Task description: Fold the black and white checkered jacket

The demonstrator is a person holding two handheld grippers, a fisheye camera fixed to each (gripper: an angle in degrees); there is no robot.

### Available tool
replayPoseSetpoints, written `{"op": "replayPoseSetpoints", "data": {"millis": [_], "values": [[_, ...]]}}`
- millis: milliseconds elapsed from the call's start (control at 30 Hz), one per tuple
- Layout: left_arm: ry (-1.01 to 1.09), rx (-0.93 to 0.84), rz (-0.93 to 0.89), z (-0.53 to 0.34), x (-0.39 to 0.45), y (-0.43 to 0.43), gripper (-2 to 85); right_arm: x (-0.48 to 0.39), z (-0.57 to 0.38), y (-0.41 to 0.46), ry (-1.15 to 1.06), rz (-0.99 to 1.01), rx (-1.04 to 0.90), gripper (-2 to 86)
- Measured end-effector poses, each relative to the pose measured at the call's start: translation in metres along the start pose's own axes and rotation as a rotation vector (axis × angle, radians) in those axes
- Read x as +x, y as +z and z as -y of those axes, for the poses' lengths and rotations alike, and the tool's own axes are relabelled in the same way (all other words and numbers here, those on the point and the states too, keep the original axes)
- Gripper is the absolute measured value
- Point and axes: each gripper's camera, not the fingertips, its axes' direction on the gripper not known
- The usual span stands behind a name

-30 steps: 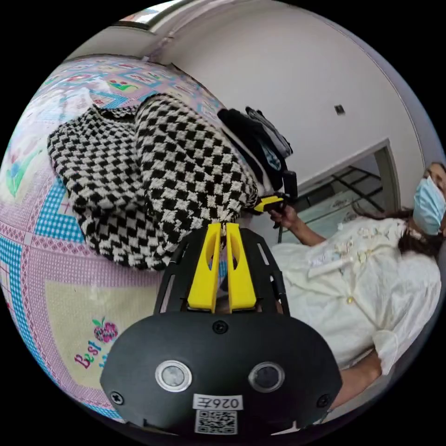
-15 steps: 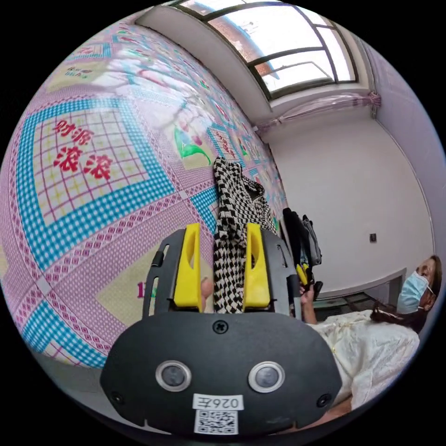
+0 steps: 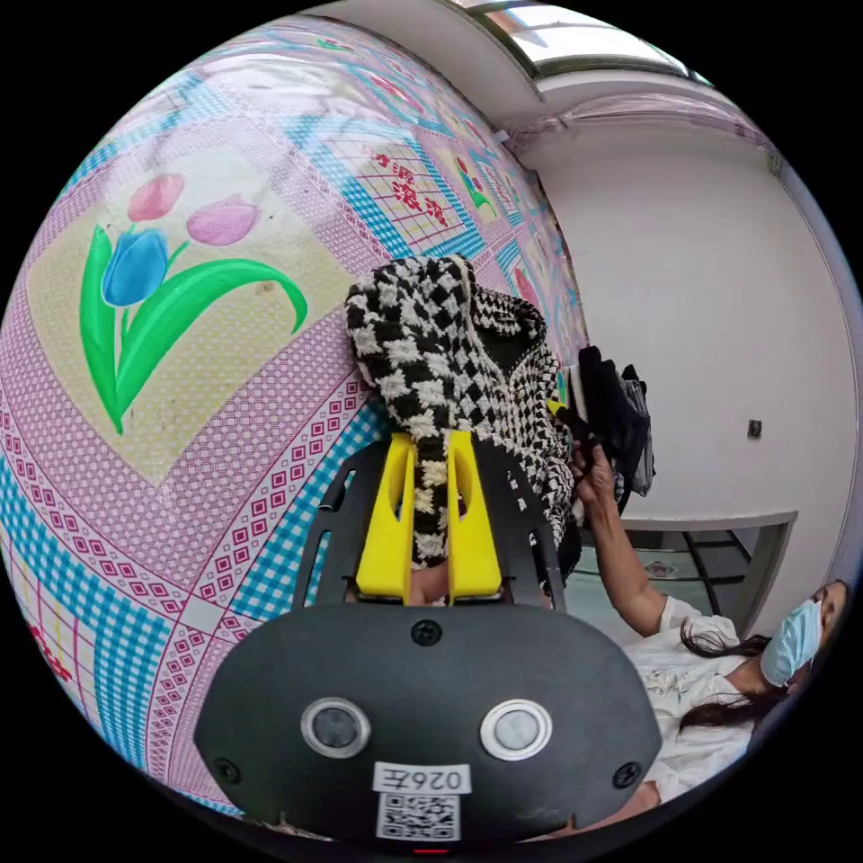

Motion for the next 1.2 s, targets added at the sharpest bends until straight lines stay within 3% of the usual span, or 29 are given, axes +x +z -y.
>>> {"op": "replayPoseSetpoints", "data": {"millis": [100,200,500,600,733,1000,1200], "values": [[0.011,0.116,-0.138,-0.037,-0.003,-0.011,5.3,-0.028,-0.037,0.003,-0.129,-0.063,0.012,-0.7],[0.075,0.268,-0.288,-0.093,0.008,-0.030,5.1,-0.034,-0.082,-0.031,-0.163,0.071,0.128,-1.0],[0.569,0.498,-0.099,-0.248,0.174,-0.123,5.0,-0.061,-0.221,-0.189,-0.379,0.205,0.509,-1.1],[0.786,0.593,-0.007,-0.311,0.241,-0.163,5.1,-0.071,-0.290,-0.263,-0.431,0.272,0.720,-1.2],[1.006,0.758,0.040,-0.418,0.294,-0.221,5.0,-0.099,-0.394,-0.345,-0.519,0.196,0.999,-1.2],[1.147,0.910,0.052,-0.594,0.316,-0.317,5.1,-0.177,-0.542,-0.411,-0.651,0.150,1.231,-1.2],[1.217,0.961,0.122,-0.649,0.314,-0.343,5.2,-0.243,-0.614,-0.420,-0.719,-0.099,1.309,-1.2]]}}
